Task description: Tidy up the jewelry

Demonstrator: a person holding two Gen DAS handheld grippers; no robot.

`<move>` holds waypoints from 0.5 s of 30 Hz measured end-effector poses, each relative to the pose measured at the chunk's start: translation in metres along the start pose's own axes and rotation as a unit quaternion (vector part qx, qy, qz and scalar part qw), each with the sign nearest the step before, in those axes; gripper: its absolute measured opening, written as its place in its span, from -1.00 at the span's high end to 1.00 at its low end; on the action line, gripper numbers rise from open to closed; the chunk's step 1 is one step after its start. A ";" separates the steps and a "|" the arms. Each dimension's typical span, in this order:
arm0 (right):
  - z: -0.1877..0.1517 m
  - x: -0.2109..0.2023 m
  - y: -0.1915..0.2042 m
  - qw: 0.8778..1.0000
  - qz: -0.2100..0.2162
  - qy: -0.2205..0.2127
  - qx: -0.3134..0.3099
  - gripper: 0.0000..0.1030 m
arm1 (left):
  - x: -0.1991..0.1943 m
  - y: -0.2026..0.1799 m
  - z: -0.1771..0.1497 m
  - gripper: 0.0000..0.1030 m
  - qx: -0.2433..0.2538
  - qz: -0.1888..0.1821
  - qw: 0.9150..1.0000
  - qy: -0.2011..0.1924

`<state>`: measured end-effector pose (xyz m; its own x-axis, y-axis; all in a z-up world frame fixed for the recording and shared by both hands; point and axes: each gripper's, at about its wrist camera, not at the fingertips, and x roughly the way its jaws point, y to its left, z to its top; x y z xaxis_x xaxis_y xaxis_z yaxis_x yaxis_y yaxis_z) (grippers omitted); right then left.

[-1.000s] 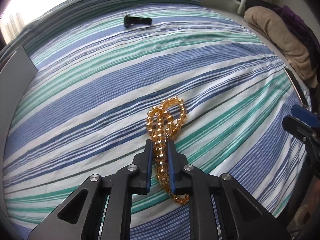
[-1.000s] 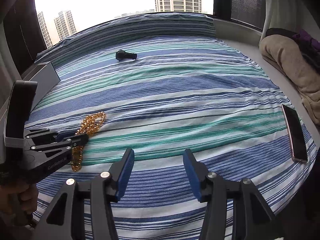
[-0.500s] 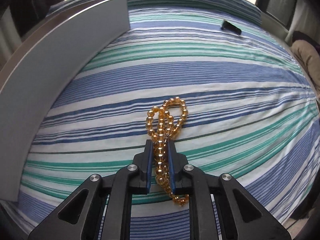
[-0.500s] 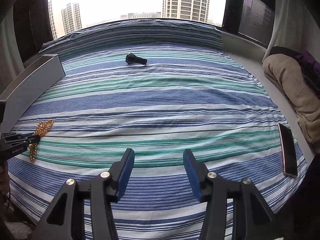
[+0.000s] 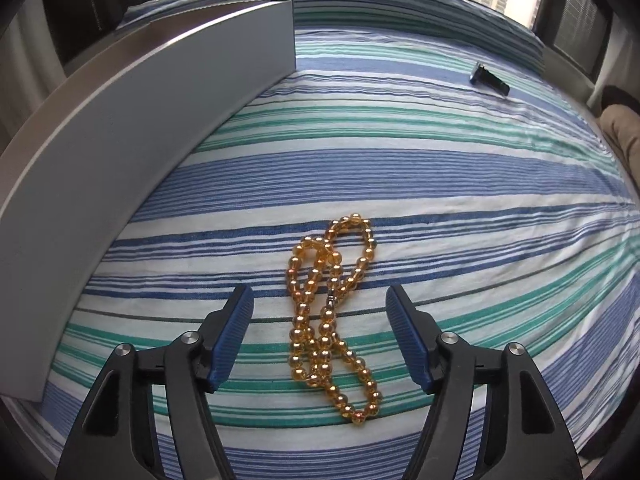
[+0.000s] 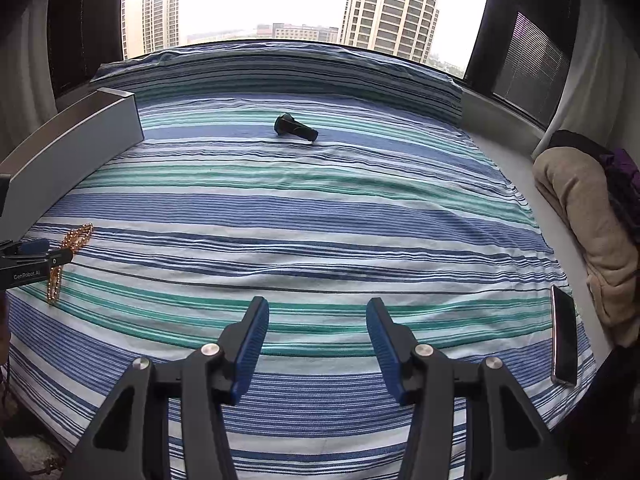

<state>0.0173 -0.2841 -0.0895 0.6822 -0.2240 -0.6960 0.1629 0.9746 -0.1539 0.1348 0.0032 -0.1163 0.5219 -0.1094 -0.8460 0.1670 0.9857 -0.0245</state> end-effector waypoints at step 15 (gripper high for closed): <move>0.032 0.016 0.017 0.999 -0.008 0.007 -0.042 -0.24 | -0.003 0.028 0.002 -0.60 -0.043 0.012 0.999 0.000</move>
<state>0.0542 -0.2711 -0.0809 0.6703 -0.2391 -0.7025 0.1127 0.9685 -0.2221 0.1400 0.0307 -0.1132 0.5250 -0.0851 -0.8468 0.0824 0.9954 -0.0490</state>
